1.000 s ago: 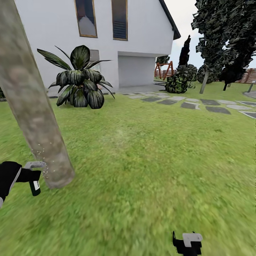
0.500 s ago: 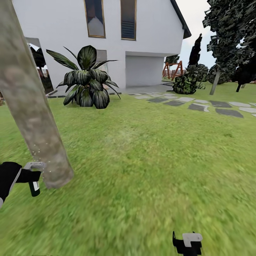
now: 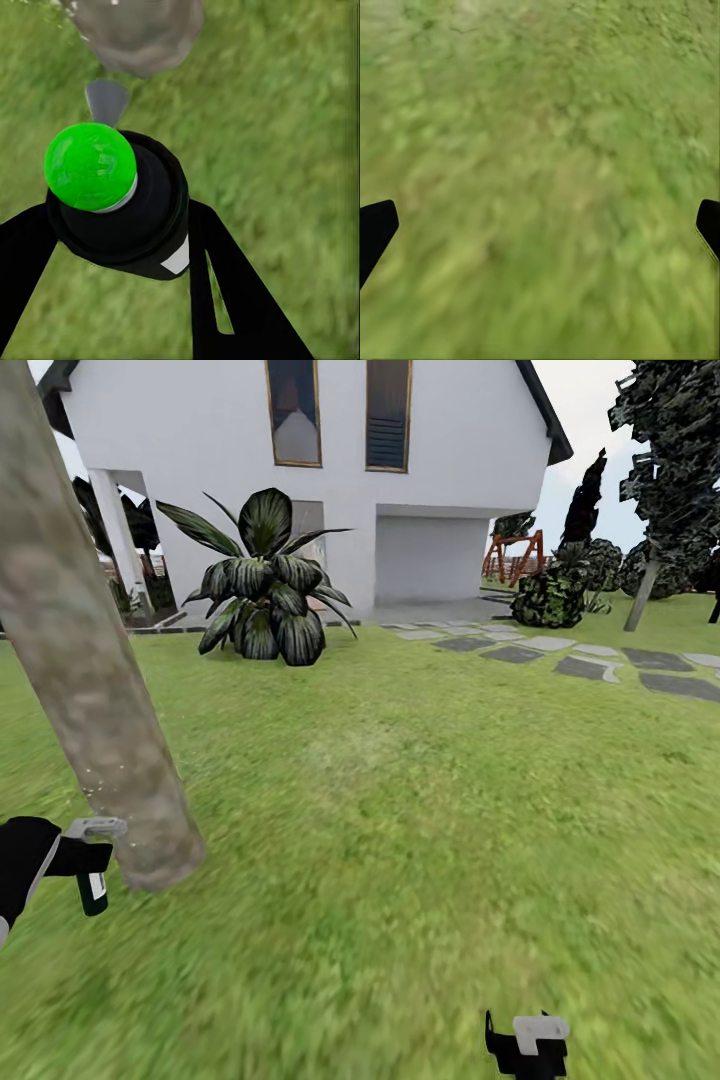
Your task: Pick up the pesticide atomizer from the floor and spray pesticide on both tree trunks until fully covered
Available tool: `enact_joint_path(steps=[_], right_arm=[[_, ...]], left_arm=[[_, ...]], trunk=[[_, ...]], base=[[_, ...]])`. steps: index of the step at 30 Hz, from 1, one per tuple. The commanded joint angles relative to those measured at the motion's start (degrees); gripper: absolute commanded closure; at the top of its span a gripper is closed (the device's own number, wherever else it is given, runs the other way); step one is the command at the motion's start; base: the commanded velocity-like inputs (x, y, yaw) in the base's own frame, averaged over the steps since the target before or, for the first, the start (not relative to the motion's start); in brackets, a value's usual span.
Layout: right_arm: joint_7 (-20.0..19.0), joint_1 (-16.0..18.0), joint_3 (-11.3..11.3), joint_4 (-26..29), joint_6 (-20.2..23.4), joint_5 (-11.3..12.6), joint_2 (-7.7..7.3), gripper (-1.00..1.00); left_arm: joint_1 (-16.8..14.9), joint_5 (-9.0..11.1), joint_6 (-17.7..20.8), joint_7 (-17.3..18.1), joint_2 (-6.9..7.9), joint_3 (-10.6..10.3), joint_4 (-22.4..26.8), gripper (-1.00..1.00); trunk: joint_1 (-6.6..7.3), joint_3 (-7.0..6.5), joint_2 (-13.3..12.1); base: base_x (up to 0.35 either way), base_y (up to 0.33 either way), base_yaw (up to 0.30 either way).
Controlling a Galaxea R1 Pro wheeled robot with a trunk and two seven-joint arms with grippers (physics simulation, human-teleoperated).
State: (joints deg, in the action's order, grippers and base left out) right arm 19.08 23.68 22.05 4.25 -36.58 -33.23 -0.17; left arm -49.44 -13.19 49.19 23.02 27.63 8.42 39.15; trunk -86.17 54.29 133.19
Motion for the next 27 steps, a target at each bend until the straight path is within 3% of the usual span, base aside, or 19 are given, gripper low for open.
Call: enact_joint_path(steps=[1,7,19,23,27], right_arm=[[0.34,0.05,0.28,-0.11,-0.1,-0.61,0.0,-1.0],[0.34,0.05,0.28,-0.12,-0.13,-0.61,0.0,-1.0],[0.34,0.05,0.28,-0.12,-0.1,-0.61,0.0,-1.0],[0.34,0.05,0.28,-0.12,-0.12,-0.61,0.0,-1.0],[0.34,0.05,0.28,-0.12,-0.12,-0.61,0.0,-1.0]], left_arm=[[-0.05,-0.61,0.2,0.54,-0.03,0.2,0.06,1.0],[0.01,-0.61,0.11,0.44,-0.03,0.36,-0.15,1.0],[1.62,-0.55,-0.55,0.06,-0.29,0.37,-2.89,1.0],[1.62,-0.46,-0.59,-3.66,-1.5,0.44,-3.12,1.0],[2.53,-0.57,-1.16,-3.91,-1.44,0.53,-6.82,1.0]], trunk=[[-0.01,0.06,0.02],[-0.01,0.06,0.02],[-0.01,0.06,0.02],[-0.01,0.06,0.02],[-0.01,0.06,0.02]], base=[[0.201,-0.231,0.001],[0.2,-0.231,0.031],[0.192,-0.231,0.227],[0.192,-0.23,0.01],[0.219,-0.207,0.0]])
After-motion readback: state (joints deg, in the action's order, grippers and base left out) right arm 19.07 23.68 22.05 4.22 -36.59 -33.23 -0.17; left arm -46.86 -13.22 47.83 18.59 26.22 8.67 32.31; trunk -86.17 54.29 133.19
